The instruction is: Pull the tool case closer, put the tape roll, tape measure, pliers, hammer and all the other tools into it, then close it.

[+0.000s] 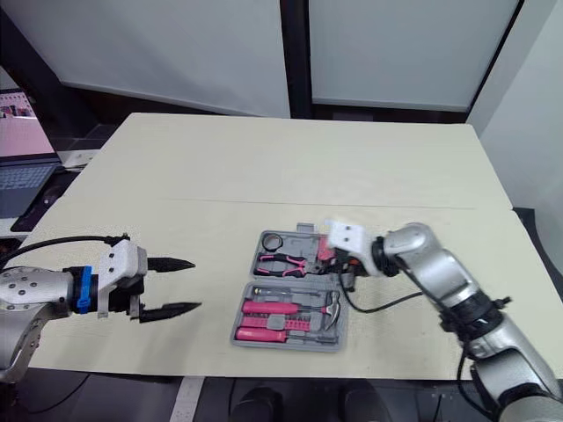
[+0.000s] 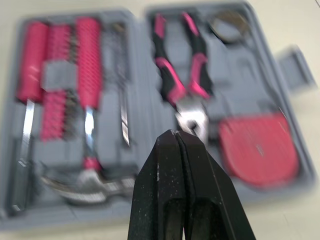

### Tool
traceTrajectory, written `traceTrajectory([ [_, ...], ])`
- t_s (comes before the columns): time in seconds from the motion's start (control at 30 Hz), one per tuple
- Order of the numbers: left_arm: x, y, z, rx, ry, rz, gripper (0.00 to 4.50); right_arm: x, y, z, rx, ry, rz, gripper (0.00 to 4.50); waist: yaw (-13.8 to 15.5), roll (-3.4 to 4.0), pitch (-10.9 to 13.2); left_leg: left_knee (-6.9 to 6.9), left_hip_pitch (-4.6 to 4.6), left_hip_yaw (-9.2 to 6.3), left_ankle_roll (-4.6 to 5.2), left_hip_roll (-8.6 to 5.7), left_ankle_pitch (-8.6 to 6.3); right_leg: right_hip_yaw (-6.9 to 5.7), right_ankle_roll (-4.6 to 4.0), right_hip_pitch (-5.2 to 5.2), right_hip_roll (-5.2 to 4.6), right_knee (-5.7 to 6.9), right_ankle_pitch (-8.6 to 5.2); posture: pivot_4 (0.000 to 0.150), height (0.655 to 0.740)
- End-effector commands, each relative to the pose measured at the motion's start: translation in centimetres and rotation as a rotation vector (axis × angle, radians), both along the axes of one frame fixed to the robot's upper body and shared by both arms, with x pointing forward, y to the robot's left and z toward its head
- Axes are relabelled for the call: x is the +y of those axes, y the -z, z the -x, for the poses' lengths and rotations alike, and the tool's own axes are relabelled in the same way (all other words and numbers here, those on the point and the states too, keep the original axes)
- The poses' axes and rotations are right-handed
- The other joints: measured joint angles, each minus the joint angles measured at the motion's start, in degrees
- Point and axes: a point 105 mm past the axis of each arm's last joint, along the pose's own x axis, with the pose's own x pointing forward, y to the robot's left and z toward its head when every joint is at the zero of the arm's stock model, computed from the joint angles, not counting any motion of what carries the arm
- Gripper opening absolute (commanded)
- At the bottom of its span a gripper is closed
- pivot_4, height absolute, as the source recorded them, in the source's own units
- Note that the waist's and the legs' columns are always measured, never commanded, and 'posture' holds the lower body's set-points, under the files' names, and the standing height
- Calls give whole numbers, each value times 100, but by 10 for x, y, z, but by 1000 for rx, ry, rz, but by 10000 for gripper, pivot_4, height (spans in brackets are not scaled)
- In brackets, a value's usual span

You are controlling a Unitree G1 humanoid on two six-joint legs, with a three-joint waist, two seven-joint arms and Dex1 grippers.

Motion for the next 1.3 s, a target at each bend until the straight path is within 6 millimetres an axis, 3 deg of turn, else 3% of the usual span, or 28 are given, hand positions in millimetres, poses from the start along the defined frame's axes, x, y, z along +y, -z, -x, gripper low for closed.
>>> traceTrajectory([
  [0.03,6,11,-14,-19,-42,-80,26014,-16,-3,-2,-102,16,78,0,0,-1,-1,0,0,0,0,-1,0,0,0,0,-1,-1,0,1500,7400],
  [0.13,5,28,-22,-1,-32,-156,15713,-34,18,-7,-135,25,195,0,-16,-1,-1,1,5,8,0,-2,0,0,0,0,4,1,0,1500,7400],
  [0.3,-17,47,-37,-5,7,-175,272,-29,42,-7,-105,23,183,0,-19,-2,-1,6,5,32,0,0,0,5,-1,-2,8,6,0,1500,7400],
  [0.47,-37,59,-51,-27,5,-177,272,-20,57,-7,-107,2,197,0,3,-2,-1,19,-4,35,0,-1,0,3,-1,-2,6,9,1,1500,7400],
  [0.8,-69,80,-53,28,70,-158,272,11,64,-9,-106,-75,184,0,-2,-3,-5,49,-5,24,0,-1,0,-1,-1,5,7,27,1,1500,7400],
  [0.97,-108,78,-56,11,129,-100,272,18,60,-4,-68,-79,140,0,26,5,-15,59,3,20,0,-5,0,-2,0,15,8,41,1,1500,7400],
  [1.3,-115,78,-42,38,143,-78,272,24,57,12,14,-84,106,0,38,8,-21,60,-8,-15,0,-5,-1,0,6,17,0,44,3,1500,7400],
])
